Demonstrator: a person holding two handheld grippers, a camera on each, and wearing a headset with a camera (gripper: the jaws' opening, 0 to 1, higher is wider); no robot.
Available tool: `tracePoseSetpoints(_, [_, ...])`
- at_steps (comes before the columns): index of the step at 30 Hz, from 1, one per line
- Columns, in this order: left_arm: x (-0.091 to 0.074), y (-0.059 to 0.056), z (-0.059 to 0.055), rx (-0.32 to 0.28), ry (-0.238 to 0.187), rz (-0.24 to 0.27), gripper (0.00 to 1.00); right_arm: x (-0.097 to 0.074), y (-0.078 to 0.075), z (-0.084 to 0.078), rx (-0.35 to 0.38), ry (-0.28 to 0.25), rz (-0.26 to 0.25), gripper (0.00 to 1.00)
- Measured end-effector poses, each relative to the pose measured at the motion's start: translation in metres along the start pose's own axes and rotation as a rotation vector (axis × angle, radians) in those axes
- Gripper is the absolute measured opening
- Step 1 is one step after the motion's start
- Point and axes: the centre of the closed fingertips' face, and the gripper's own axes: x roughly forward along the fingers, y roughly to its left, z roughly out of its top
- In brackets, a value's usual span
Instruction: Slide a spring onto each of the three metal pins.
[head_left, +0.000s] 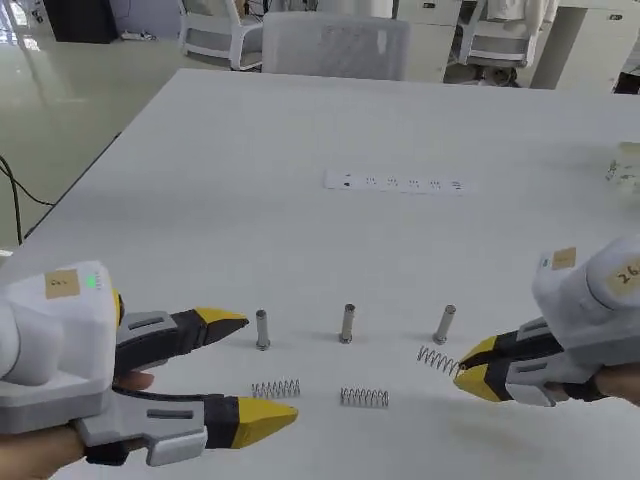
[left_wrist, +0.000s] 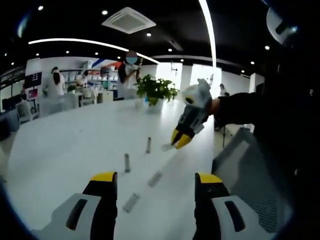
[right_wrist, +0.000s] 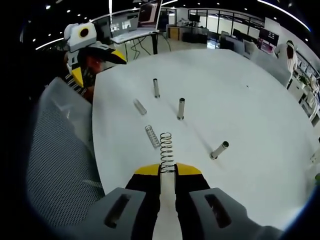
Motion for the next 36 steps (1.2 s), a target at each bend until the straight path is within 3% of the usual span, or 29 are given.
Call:
tracePoseSetpoints(9, [0.019,-0.005,-0.006,0.012,0.018,-0.050,0.56,-0.007,0.022,0.019,-0.046,0.001,0.066,0.07])
tracePoseSetpoints(18, [0.038,-0.016,0.001,0.033,0.009,-0.106,0.51,-0.005,0.036,0.029,-0.093,0.016,0.118,0.07])
tracePoseSetpoints(36, [0.057,-0.031,-0.001,0.072,0.033,-0.175,0.41,0.003,0.057,0.046,-0.185,0.039,0.196,0.07])
